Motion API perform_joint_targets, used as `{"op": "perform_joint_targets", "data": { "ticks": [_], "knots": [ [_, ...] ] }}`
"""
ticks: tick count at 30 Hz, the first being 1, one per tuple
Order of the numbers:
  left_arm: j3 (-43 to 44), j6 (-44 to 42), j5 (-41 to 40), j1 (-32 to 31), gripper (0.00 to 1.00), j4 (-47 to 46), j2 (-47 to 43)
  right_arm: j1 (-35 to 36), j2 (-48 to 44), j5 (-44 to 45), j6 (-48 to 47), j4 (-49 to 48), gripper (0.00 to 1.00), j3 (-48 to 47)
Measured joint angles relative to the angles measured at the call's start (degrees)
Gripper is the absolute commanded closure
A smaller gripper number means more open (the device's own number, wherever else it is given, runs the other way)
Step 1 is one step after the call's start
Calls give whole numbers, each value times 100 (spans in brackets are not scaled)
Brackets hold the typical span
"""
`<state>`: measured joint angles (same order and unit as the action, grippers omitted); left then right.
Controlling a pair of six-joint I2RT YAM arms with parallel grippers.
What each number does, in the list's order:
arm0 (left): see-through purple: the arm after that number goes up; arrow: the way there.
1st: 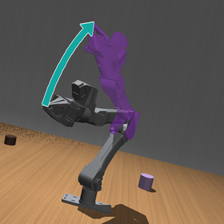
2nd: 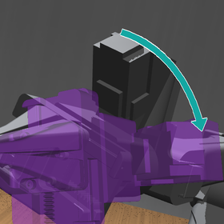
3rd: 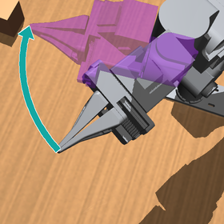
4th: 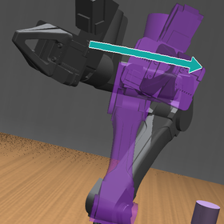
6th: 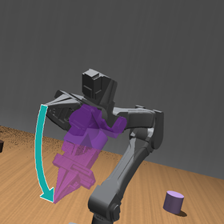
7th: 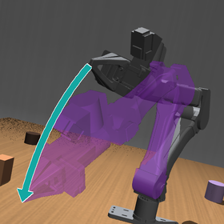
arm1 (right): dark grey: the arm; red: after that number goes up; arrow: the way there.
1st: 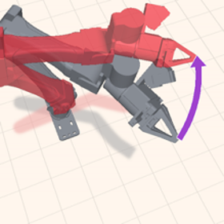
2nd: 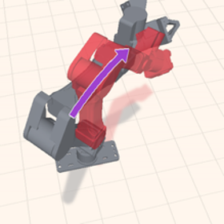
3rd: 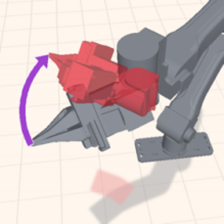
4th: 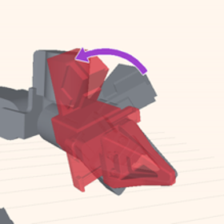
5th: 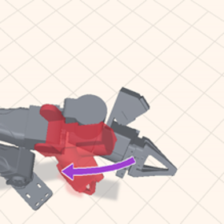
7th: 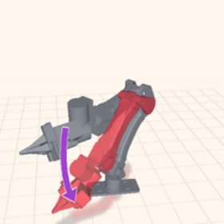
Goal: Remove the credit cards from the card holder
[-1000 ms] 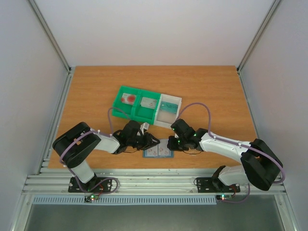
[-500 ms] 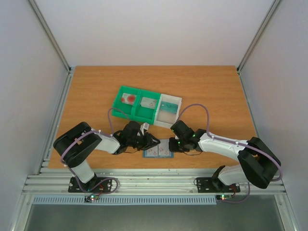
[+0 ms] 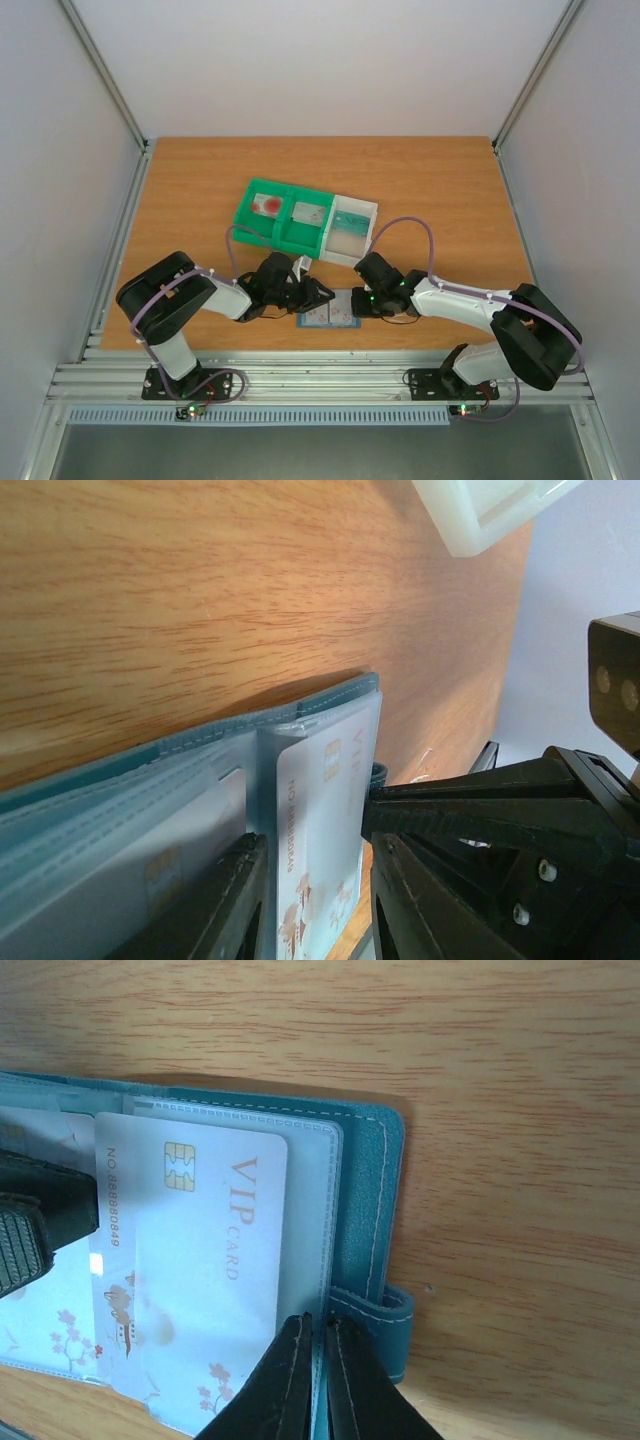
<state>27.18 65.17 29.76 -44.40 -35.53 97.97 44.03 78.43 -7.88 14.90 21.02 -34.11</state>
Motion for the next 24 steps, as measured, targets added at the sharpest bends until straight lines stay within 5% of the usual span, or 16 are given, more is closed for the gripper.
{"op": "perform_joint_targets", "data": {
  "ticks": [15, 24],
  "knots": [
    [0, 22, -4, -22, 66, -50, 7, 0, -26, 59, 0, -48, 96, 61],
    [7, 83, -4, -157, 78, -247, 186, 0, -26, 61, 0, -50, 96, 63]
  ]
}}
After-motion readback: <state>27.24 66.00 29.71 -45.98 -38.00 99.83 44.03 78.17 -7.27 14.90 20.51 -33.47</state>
